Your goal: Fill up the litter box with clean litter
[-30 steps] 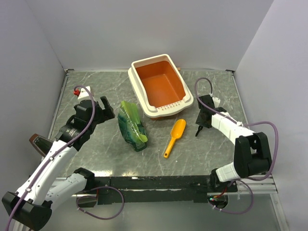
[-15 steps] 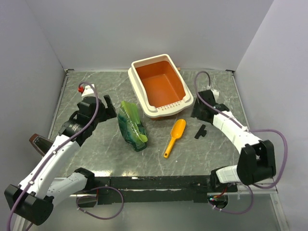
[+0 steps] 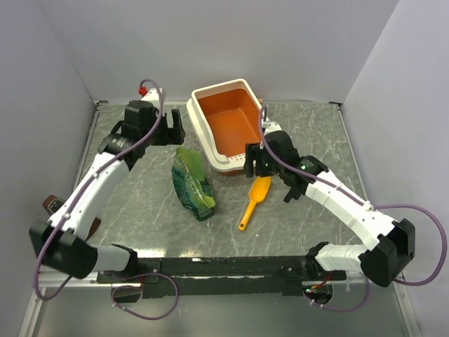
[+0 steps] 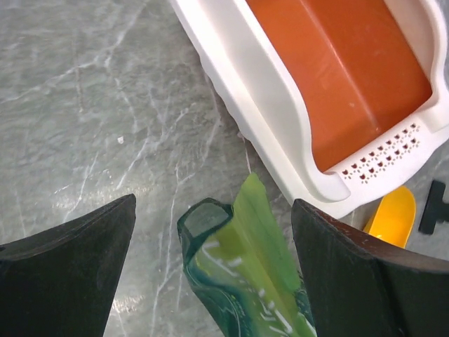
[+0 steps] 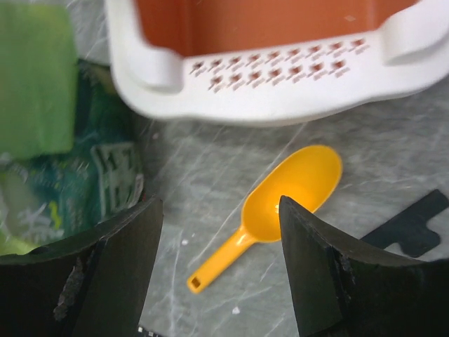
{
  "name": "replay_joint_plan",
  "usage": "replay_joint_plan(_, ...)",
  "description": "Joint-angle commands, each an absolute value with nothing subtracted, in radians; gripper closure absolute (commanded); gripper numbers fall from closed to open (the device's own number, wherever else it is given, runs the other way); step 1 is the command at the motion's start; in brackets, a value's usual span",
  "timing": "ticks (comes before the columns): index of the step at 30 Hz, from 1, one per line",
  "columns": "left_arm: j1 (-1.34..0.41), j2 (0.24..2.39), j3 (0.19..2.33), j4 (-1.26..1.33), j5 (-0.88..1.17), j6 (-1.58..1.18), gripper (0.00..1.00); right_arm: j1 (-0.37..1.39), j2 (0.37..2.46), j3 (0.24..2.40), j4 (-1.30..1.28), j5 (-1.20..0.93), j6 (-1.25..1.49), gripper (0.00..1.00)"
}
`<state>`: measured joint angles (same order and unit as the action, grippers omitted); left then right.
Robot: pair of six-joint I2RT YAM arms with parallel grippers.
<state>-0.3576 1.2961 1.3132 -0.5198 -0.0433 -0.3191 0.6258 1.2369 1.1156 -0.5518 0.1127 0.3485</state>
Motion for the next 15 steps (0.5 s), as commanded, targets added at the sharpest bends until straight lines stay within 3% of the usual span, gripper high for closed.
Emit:
replay_joint_plan(1,-0.311,1.396,1.399,-0.505,0.176,-0.209,0.03,0.69,1.143,1.071,-0.549,0.064,0.334,0.25)
replay_joint_plan(9,-0.307,1.541,1.468,-0.535,0.431,-0.109,0.03,0.719,1.068,0.965,-0.474,-0.086,0.35,0.24)
replay_joint_plan(15,-0.307,1.652,1.531,-0.637,0.491,-0.038,0.03,0.729,1.003,0.911,-0.445,-0.115,0.351,0.24)
